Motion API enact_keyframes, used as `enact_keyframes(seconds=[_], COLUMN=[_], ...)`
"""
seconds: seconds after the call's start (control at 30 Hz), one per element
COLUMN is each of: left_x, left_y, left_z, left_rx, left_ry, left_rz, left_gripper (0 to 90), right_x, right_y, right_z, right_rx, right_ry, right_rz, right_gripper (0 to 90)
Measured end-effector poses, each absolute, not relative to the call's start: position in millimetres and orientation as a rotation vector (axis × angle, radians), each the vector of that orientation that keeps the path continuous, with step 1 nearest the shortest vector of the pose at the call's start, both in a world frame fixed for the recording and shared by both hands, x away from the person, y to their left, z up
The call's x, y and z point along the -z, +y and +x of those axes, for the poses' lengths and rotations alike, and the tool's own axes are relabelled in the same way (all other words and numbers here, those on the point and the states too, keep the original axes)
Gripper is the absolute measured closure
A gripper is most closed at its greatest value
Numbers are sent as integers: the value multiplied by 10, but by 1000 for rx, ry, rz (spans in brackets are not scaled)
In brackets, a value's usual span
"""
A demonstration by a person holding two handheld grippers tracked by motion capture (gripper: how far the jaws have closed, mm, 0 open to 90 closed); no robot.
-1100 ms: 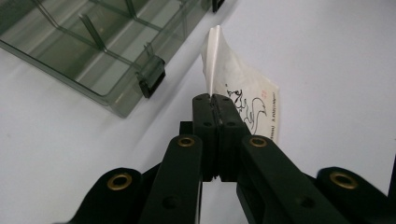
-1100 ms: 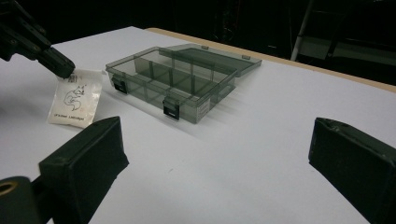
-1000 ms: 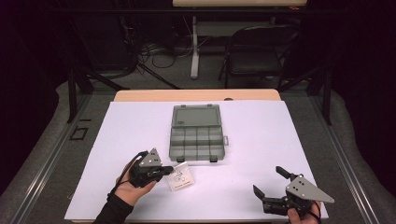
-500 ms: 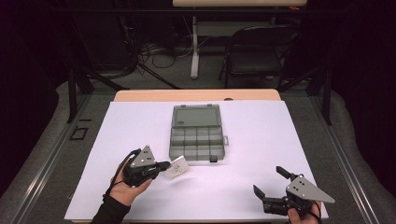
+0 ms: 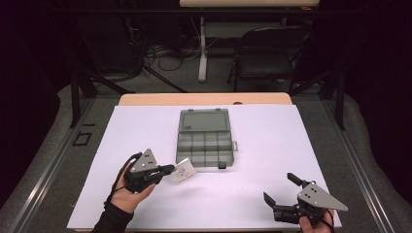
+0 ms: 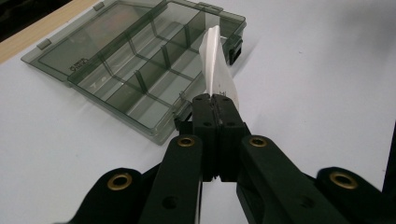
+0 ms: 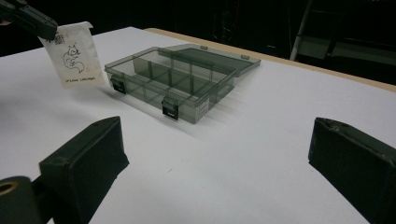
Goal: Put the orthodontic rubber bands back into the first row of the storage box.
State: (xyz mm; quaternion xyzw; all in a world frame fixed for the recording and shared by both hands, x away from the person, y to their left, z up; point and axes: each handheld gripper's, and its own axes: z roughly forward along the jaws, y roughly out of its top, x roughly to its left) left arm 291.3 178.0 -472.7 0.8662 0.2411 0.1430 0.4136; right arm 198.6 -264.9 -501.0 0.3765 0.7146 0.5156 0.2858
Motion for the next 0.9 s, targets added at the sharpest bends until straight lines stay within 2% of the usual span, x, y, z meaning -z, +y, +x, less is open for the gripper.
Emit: enact_keyframes(seconds=[0.37,0.9], left_x=[4558,4181], left_y=[1816,1766], left_z=[3047,3448], left_rx=[-372,-397], left_ry=[604,582], left_rz=[2159,2185], left_gripper=[894,894], right_x=[5019,5023], right_y=[-2635,-2636], right_z=[1991,1995], right_rx=[-1379,-1387], right_ry=[1908,1897], right_rz=[1012,1011], right_gripper=[35,35])
